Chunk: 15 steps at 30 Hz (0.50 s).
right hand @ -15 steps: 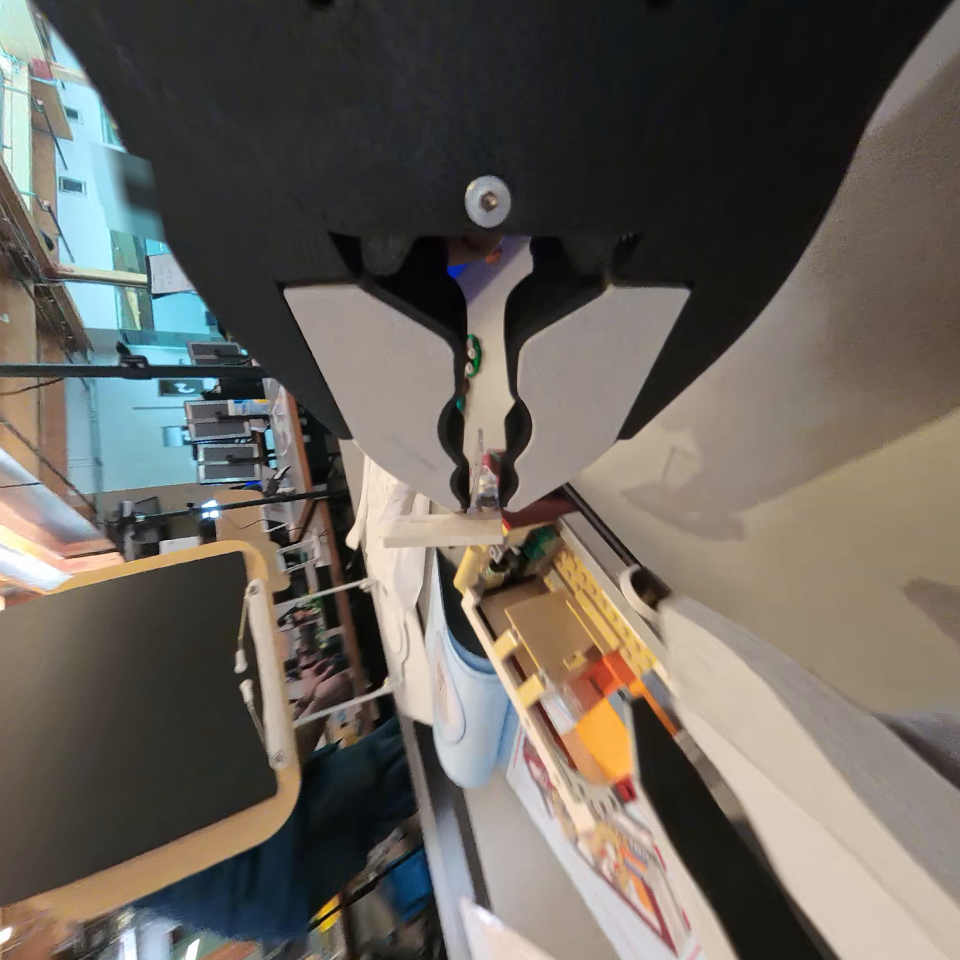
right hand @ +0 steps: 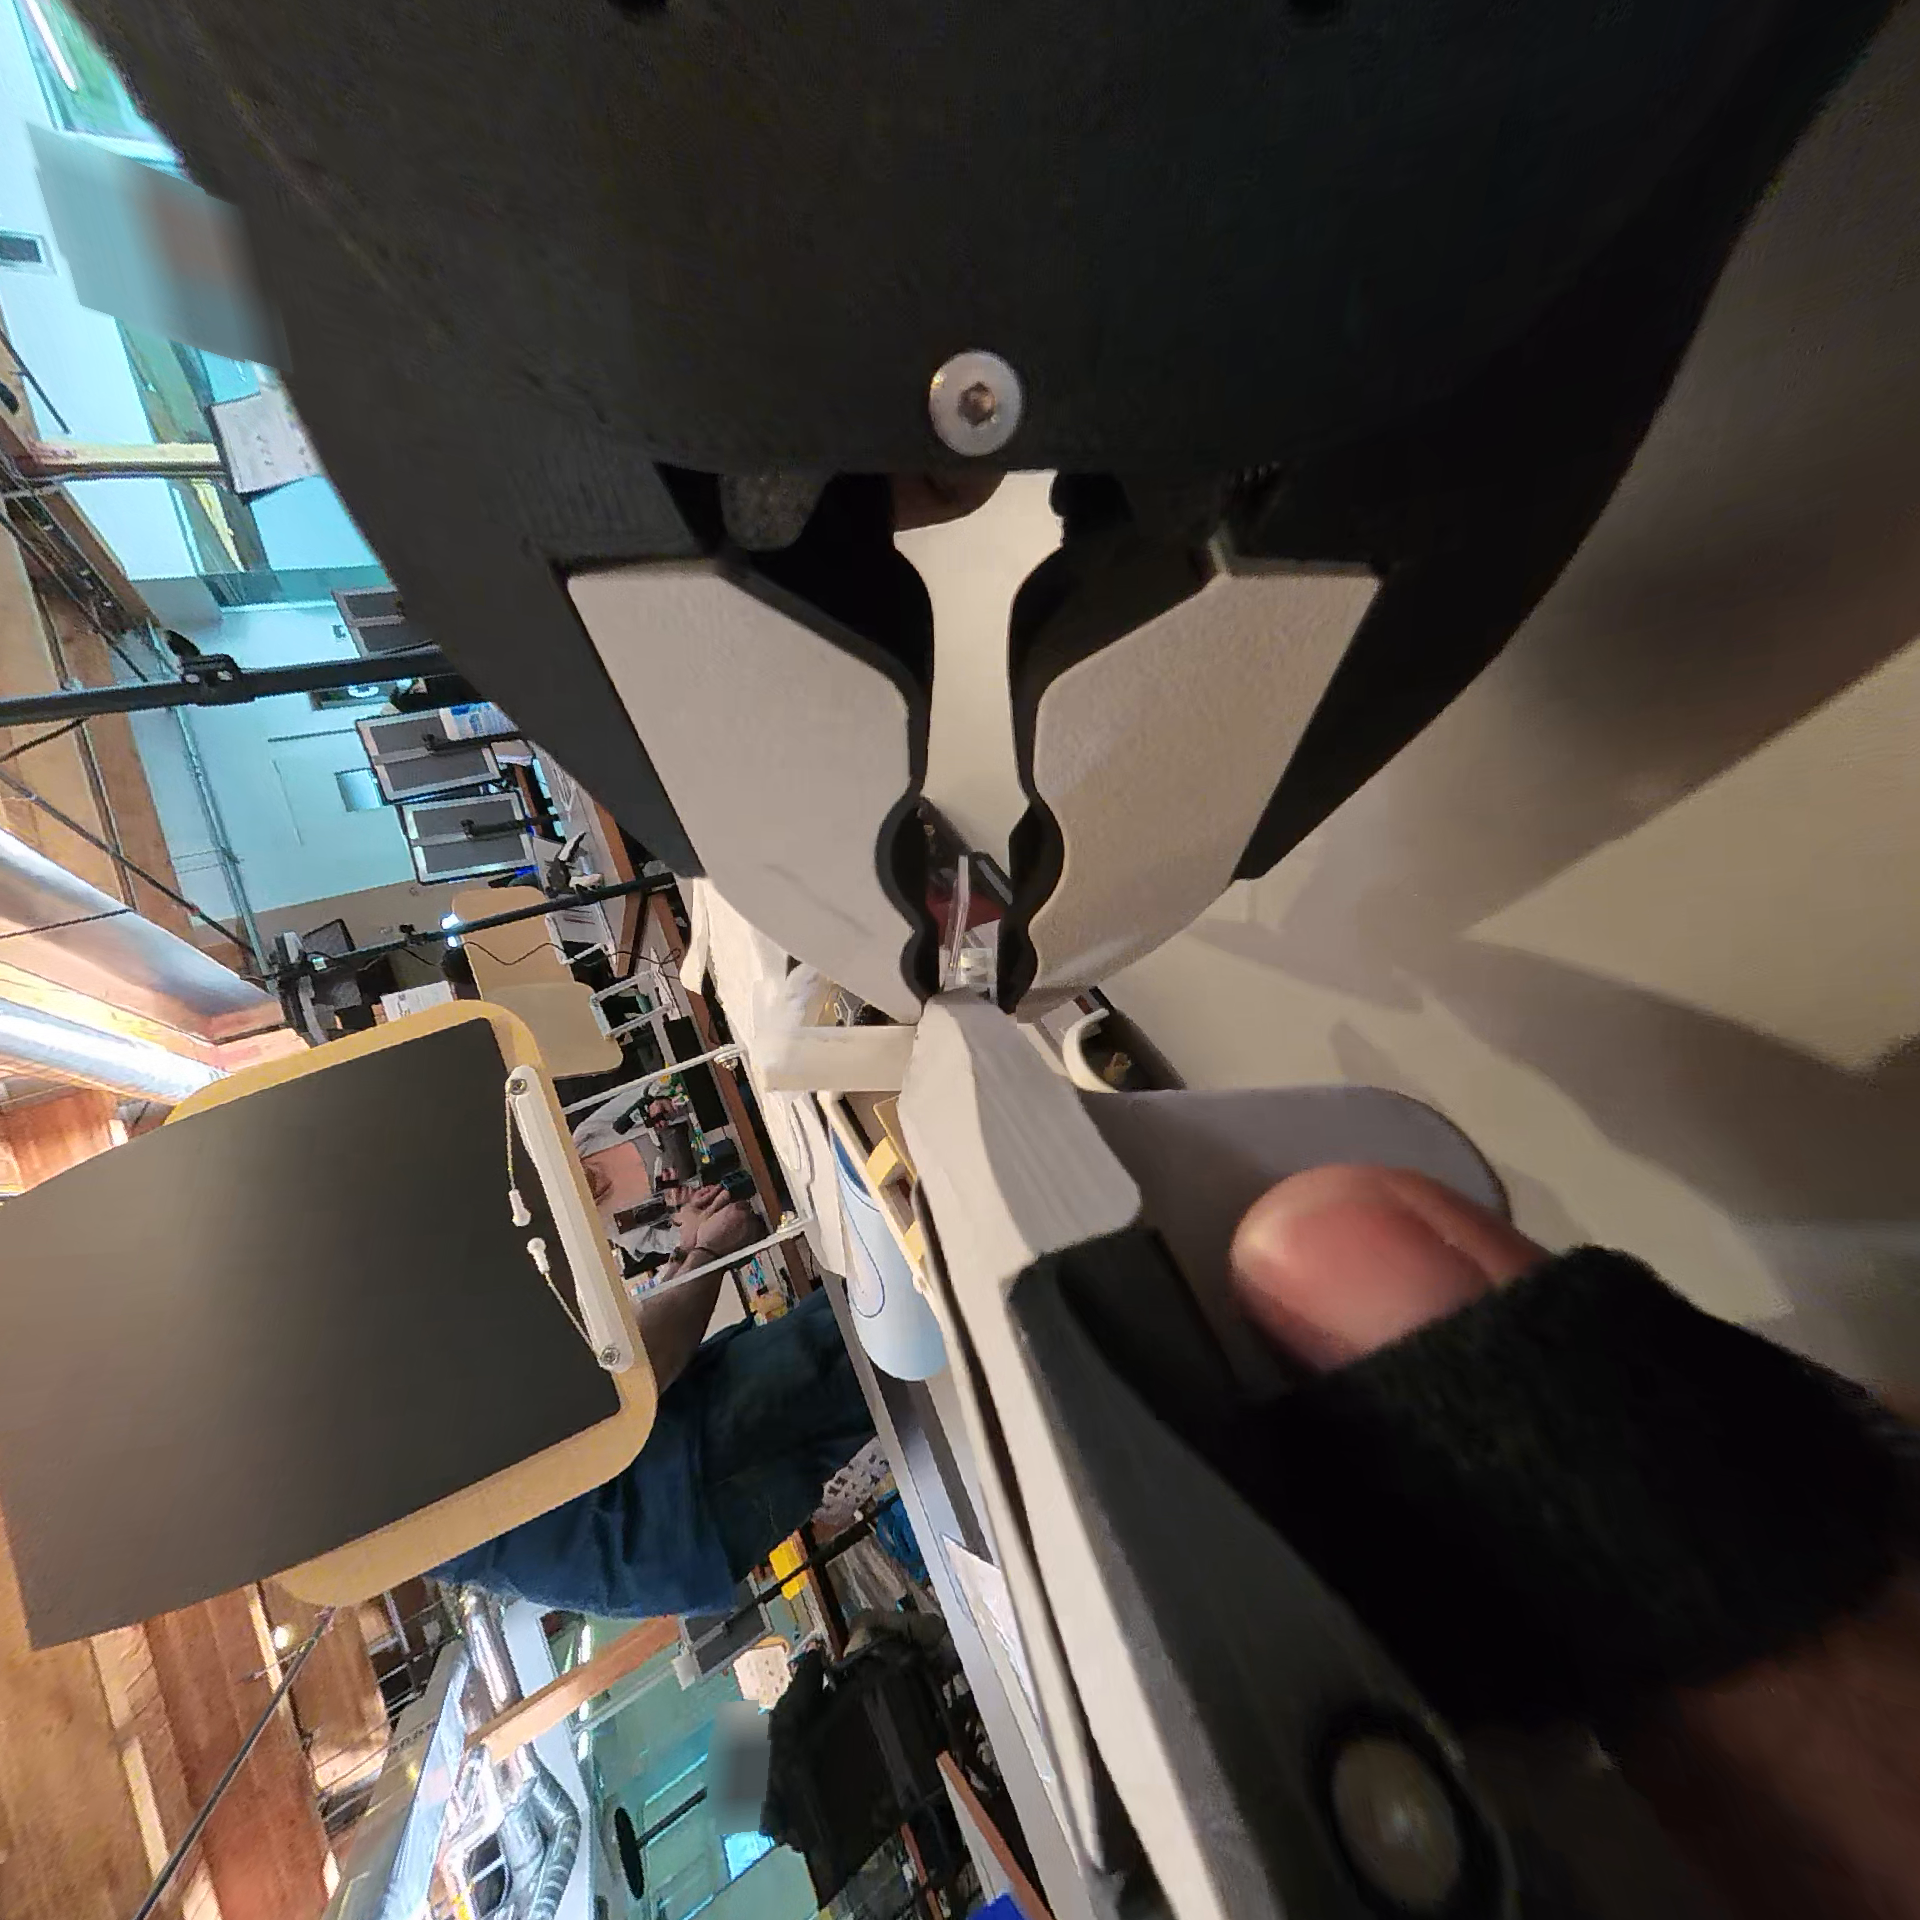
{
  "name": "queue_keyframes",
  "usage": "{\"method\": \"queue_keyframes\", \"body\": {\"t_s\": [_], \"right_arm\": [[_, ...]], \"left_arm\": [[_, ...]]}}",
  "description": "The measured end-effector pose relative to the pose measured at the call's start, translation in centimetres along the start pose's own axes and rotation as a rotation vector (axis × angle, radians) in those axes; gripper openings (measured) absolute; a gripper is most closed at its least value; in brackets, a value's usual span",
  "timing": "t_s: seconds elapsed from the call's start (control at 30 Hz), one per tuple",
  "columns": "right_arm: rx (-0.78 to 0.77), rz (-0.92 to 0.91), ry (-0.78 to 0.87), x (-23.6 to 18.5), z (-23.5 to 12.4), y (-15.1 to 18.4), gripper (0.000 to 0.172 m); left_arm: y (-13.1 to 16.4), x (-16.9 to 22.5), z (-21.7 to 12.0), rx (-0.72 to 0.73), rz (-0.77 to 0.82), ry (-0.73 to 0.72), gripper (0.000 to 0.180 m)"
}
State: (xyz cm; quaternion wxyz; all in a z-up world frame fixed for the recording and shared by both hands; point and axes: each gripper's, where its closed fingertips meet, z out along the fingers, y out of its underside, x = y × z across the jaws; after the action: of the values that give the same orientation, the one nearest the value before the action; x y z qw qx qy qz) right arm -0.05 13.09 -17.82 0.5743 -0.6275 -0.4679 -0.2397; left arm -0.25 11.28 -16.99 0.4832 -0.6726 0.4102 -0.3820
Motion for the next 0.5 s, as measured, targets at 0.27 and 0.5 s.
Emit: {"method": "queue_keyframes", "body": {"t_s": [0.27, 0.5], "right_arm": [[0.041, 0.019, -0.010, 0.03, 0.01, 0.02, 0.010], [0.086, 0.030, -0.001, 0.26, -0.55, -0.17, 0.011]], "left_arm": [[0.22, -0.20, 0.21, -0.020, 0.030, -0.029, 0.007], [-0.05, -0.68, -0.07, 0.003, -0.007, -0.035, 0.007]]}}
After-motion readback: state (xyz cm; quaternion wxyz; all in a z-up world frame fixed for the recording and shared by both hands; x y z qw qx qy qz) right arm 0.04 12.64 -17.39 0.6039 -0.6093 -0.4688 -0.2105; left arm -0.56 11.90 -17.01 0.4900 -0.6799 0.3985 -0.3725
